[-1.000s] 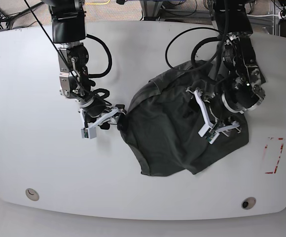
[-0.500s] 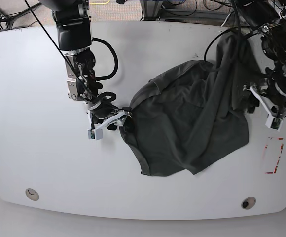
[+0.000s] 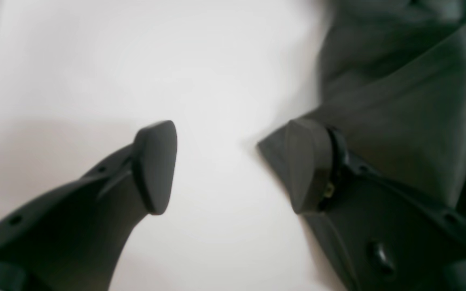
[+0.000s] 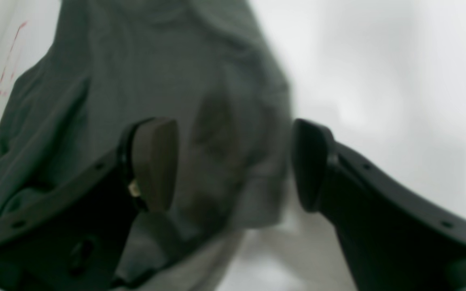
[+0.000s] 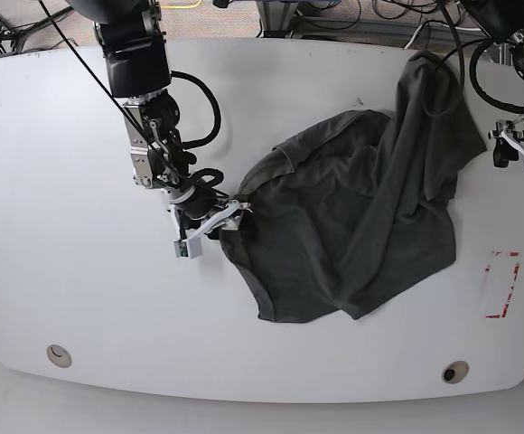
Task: Fold the T-shirt properly
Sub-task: 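Grasp shirt edges with both grippers and spread the bunched fabric, then grasp the shirt edge with the right gripper, hold with left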
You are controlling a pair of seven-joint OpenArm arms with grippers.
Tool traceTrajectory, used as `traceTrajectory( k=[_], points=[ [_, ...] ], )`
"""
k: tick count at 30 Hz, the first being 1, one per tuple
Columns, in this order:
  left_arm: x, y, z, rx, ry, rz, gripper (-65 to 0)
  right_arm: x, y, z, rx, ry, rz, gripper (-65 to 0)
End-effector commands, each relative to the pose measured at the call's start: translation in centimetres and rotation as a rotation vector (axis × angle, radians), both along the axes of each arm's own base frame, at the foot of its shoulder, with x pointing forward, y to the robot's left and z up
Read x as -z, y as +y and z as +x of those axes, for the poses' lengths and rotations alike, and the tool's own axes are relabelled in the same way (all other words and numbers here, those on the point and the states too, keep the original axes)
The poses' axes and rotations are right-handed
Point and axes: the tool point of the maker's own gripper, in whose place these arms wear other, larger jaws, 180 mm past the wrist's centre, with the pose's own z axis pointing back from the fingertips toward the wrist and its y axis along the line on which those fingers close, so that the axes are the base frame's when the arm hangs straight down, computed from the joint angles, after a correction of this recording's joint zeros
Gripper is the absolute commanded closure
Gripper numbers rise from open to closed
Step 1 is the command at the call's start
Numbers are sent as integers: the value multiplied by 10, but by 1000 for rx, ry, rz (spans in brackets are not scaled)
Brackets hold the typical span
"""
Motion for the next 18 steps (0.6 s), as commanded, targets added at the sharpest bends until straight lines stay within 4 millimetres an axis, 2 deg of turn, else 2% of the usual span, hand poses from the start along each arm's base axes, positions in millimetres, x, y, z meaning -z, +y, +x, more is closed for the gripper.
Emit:
traceTrajectory(
  k=[1,6,9,14,18],
  points=[
    [-6,6,6,3,-31,-16,-394,-7,5,4,-13,-9,5,-414],
    [10,5,4,-11,-12,-65,-394,-8,13,3,-16,-6,23,-411],
    [18,0,7,-8,-21,-95,-394,-8,13,3,-16,-6,22,-374],
    [41,-12,3,16,32,-140,-394,-8,13,3,-16,-6,22,-220],
    [53,-17,-2,18,64,-165,-394,-7,14,3,-19,-6,21,-68]
  ],
)
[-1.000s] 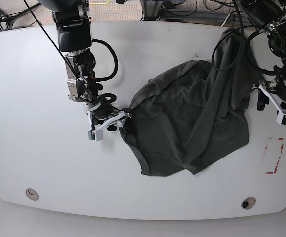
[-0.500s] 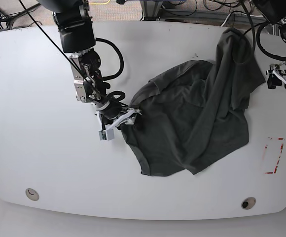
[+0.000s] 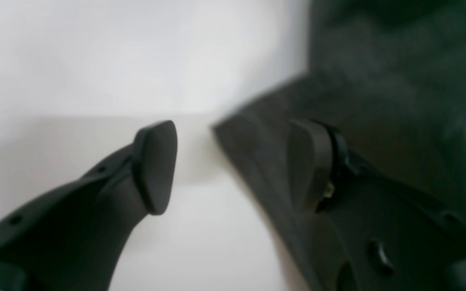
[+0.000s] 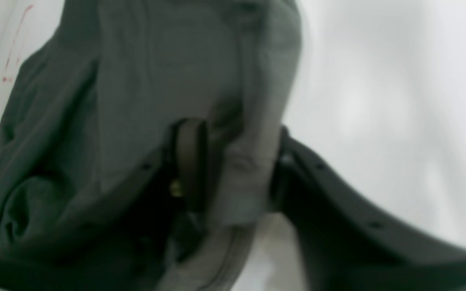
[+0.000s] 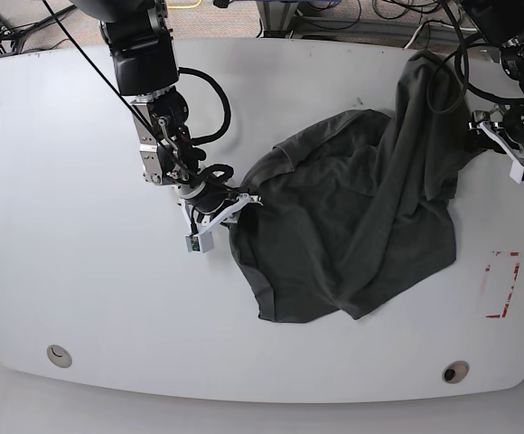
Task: Fold the T-shirt properly
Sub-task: 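Grasp the shirt edge with the right gripper, hold with left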
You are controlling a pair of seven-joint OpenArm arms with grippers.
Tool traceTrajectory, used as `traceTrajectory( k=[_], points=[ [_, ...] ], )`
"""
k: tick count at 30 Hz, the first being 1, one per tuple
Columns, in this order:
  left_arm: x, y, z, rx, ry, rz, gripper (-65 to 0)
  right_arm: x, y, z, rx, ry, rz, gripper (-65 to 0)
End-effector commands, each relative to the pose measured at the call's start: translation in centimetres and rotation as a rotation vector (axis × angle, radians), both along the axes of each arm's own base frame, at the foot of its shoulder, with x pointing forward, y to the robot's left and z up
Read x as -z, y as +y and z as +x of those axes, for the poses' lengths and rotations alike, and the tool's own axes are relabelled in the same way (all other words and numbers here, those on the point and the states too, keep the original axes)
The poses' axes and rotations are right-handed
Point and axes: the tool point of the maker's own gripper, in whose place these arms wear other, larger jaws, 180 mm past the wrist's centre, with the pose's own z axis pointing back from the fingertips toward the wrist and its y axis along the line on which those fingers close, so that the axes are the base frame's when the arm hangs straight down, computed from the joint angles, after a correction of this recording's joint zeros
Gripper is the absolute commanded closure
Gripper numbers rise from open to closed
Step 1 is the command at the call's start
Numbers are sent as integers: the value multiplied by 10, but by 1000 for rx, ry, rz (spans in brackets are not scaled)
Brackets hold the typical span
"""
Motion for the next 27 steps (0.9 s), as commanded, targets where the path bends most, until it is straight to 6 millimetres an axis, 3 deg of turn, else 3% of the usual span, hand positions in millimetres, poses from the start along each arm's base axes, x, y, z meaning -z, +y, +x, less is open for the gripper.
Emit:
traceTrajectory(
  k=[1,4,15,21,24,27],
  points=[
    [-8,8,5,-7,-29,10,-393,-13,0,11,4,-41,8,-44],
    [-2,8,3,-14,-15,-3,-393,-13,0,11,4,-41,8,0],
    [18,5,-9,-35,43,-54,-392,-13,0,9,4,-41,9,-3],
    [32,-16,-9,33,90,-76,-382,-13,1,9,3,-41,10,-5],
    [36,-26,-9,70,105,-78,-312,-13,1,9,3,-41,10,-5],
    [40,-35,-8,104,119,-79,-174,-14,1,9,3,-42,10,-5]
  ],
)
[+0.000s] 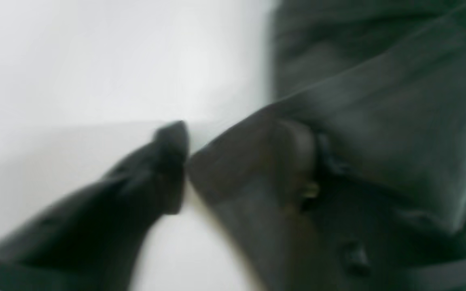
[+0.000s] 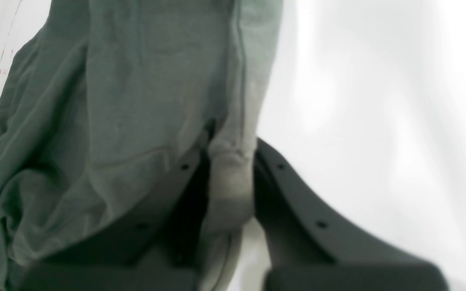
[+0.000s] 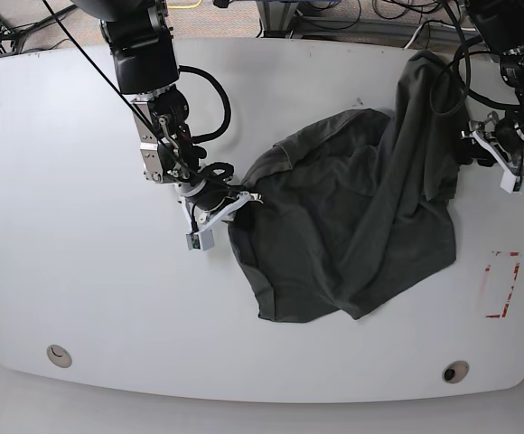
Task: Fold the T-shirt properly
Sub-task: 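Grasp the shirt edge with the right gripper, hold with left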
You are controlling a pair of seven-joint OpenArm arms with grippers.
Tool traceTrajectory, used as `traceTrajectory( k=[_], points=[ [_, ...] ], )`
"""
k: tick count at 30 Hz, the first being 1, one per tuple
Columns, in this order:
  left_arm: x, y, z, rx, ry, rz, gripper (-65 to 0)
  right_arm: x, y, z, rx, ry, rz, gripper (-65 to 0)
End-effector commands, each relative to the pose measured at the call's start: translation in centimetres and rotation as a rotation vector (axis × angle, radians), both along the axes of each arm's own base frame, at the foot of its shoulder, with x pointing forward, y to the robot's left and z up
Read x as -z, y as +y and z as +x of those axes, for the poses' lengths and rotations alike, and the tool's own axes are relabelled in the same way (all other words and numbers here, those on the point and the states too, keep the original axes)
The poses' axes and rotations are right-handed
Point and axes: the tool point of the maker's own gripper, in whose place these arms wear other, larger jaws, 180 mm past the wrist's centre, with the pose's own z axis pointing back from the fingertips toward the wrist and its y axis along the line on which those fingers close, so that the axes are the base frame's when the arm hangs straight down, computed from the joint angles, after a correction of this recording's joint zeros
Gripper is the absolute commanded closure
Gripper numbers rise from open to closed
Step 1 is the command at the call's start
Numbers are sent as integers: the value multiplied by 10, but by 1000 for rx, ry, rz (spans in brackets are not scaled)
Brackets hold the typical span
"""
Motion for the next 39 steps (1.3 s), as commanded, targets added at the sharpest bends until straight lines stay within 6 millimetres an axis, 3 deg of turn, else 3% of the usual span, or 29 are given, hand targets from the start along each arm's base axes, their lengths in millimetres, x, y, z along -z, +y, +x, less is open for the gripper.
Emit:
traceTrajectory(
  k=[1,3,5,12,17,24,30,39],
  points=[
    [24,-6,-28,45,151,31,-124,-17,1,12,2,-52,12,-5],
    [26,-8,-28,52,155,30,-39,-17,1,12,2,-52,12,-5],
    [26,-8,-28,52,155,30,0,-17,1,12,2,-52,13,-5],
    [24,-4,-28,46,153,38,0,-21,2,13,-3,-65,15,0],
    [16,-2,-22,50,130,51,0,-45,7,16,-12,-127,26,0],
    [-27,11,-12,77,82,183,0,-84,11,9,-41,-193,27,0],
    [-69,18,-7,100,38,313,0,-108,-10,7,-7,-246,-11,0],
    [-136,29,12,65,-95,461,0,-116,-47,13,23,-300,-97,0]
  ],
)
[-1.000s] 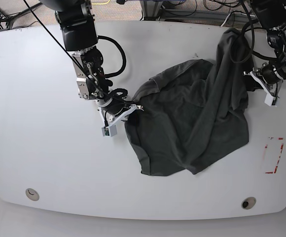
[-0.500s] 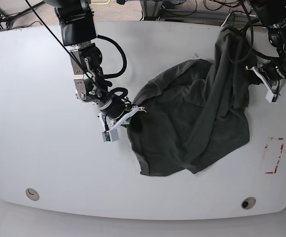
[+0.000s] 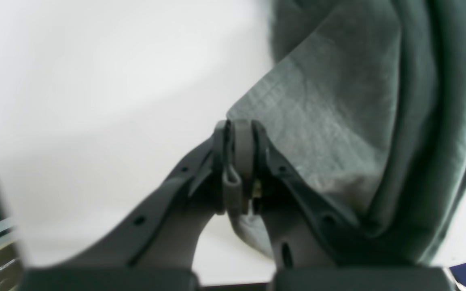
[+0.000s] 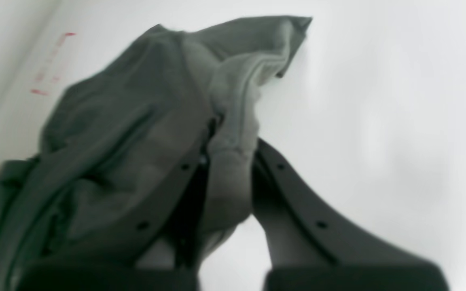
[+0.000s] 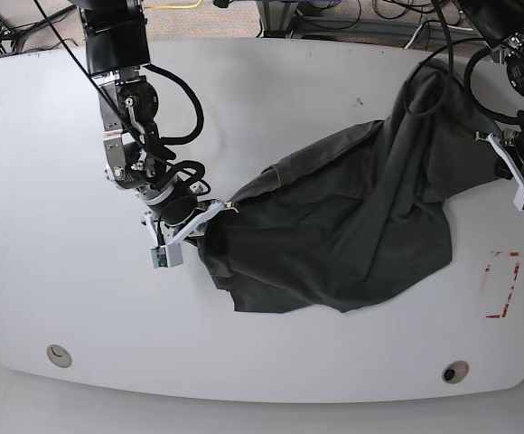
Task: Fold the T-shirt properly
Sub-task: 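Grasp the shirt edge with the right gripper, hold with left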
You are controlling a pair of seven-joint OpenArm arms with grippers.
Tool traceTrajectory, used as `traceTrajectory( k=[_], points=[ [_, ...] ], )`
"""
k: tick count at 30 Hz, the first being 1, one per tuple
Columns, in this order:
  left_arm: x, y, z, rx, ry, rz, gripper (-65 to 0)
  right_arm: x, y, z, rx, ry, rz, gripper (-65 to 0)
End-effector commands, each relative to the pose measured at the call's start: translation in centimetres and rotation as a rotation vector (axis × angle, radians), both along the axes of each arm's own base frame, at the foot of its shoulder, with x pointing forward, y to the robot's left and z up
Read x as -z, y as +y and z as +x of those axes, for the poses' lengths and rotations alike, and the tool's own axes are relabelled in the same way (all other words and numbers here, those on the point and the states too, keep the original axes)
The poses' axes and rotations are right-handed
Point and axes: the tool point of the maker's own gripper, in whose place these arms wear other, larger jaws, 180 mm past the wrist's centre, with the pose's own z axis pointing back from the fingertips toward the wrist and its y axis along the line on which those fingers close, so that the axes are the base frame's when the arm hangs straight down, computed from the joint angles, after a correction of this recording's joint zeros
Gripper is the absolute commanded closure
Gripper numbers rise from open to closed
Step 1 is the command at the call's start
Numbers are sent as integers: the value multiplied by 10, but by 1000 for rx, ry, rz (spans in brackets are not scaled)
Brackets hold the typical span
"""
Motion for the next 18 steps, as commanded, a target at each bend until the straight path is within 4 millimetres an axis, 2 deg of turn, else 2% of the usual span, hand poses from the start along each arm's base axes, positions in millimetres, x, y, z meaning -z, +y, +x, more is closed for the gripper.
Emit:
traceTrajectory(
  k=[1,6,12,18],
  points=[
    [-30,8,14,-3,-87,48,0,-27,-15,15,32,-108,-1,0],
    [-65,19,30,-42,-200,70,0,-36,-44,22,92,-144,-18,0],
    [-115,38,53,-65,-325,126,0,-63,-80,39,144,-217,-56,0],
    [-160,39,76,-57,-443,147,0,-91,-94,56,132,-288,-94,0]
  ],
)
